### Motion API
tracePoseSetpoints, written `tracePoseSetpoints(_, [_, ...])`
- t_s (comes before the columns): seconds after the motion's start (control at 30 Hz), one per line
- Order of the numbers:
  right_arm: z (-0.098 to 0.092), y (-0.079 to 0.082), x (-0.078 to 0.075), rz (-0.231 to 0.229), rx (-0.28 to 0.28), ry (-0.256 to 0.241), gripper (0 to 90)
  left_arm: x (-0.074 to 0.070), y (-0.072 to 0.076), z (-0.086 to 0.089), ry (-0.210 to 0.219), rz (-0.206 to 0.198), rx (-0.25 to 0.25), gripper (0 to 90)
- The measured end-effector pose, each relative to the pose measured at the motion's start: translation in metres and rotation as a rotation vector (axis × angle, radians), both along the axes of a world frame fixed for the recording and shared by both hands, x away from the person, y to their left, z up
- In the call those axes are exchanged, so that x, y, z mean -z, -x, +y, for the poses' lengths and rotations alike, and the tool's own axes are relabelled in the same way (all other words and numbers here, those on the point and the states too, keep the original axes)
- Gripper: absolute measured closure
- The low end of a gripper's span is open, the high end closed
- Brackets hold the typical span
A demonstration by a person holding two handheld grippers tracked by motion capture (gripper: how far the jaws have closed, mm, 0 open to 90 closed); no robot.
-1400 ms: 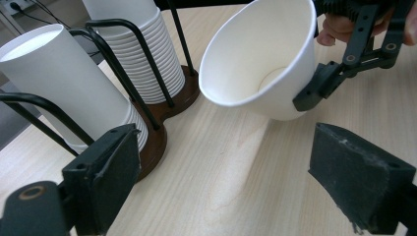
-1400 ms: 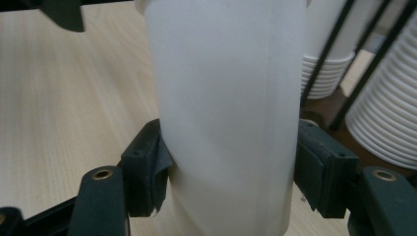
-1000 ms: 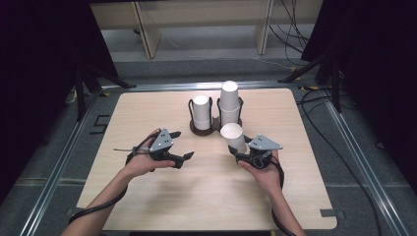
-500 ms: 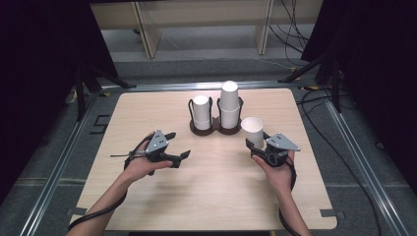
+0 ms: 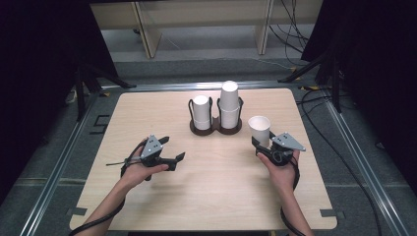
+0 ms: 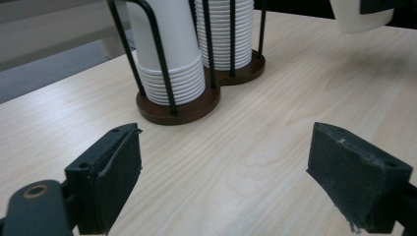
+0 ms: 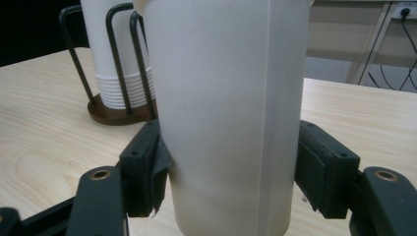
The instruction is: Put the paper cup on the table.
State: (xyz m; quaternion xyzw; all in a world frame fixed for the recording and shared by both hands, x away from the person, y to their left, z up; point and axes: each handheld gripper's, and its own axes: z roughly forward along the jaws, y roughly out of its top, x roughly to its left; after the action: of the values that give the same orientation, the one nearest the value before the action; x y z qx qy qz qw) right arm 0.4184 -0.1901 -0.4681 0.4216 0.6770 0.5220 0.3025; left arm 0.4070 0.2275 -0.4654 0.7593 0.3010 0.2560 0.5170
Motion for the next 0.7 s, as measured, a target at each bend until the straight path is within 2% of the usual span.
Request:
tracePoseSetpoints(0.07, [-0.002,-0.001,0.0,0.013,0.004,0.009,35.3,0.002,0.0,0.001,-0.005,0.003,-0.015,12.6])
tracePoseSetpoints(0.2, [-0.005,-0.003,0.0,0.015,0.016,0.02,35.2,0.007,-0.001,-0.001,0.016,-0.004,-0.025,12.6])
tracePoseSetpoints(0.27, [-0.005,-0.004,0.0,0.017,0.017,0.008,35.2,0.007,0.0,-0.001,0.001,-0.003,-0.025,12.6])
tracePoseSetpoints(0.33, [-0.006,-0.006,0.002,0.003,0.022,-0.003,35.2,0.007,0.001,-0.001,0.007,0.005,-0.036,12.6])
tracePoseSetpoints(0.37, [-0.006,-0.006,0.002,0.003,0.022,-0.003,35.2,0.008,0.0,-0.002,0.021,-0.008,-0.033,12.6])
tracePoseSetpoints(0.4, [-0.005,-0.004,0.002,0.032,0.041,-0.01,35.2,0.008,0.001,-0.002,0.023,-0.008,-0.037,12.7])
tracePoseSetpoints(0.43, [-0.005,-0.006,0.004,0.011,0.043,-0.003,35.2,0.008,0.002,-0.002,0.013,-0.006,-0.042,12.7])
tracePoseSetpoints(0.5, [-0.004,-0.008,0.006,0.012,0.041,-0.005,35.2,0.009,0.003,-0.002,0.011,-0.004,-0.038,12.7])
tracePoseSetpoints(0.53, [-0.004,-0.007,0.005,0.031,0.049,-0.002,35.2,0.01,0.003,-0.003,0.02,-0.004,-0.036,12.6])
tracePoseSetpoints(0.57, [-0.002,-0.009,0.007,0.031,0.049,-0.028,35.2,0.01,0.003,-0.003,0.02,-0.004,-0.036,12.7])
tracePoseSetpoints(0.6, [-0.002,-0.01,0.008,0.036,0.058,-0.013,35.2,0.009,0.004,-0.002,0.004,0.0,-0.043,12.7])
tracePoseSetpoints(0.63, [-0.002,-0.01,0.008,0.036,0.058,-0.013,35.2,0.01,0.004,-0.002,0.005,0.003,-0.035,12.7])
tracePoseSetpoints(0.67, [0.0,-0.009,0.008,0.057,0.073,-0.021,35.2,0.011,0.005,-0.003,0.005,0.005,-0.028,12.6])
tracePoseSetpoints(0.7, [-0.001,-0.011,0.008,0.042,0.062,0.003,35.2,0.012,0.004,-0.003,0.015,0.006,-0.025,12.5])
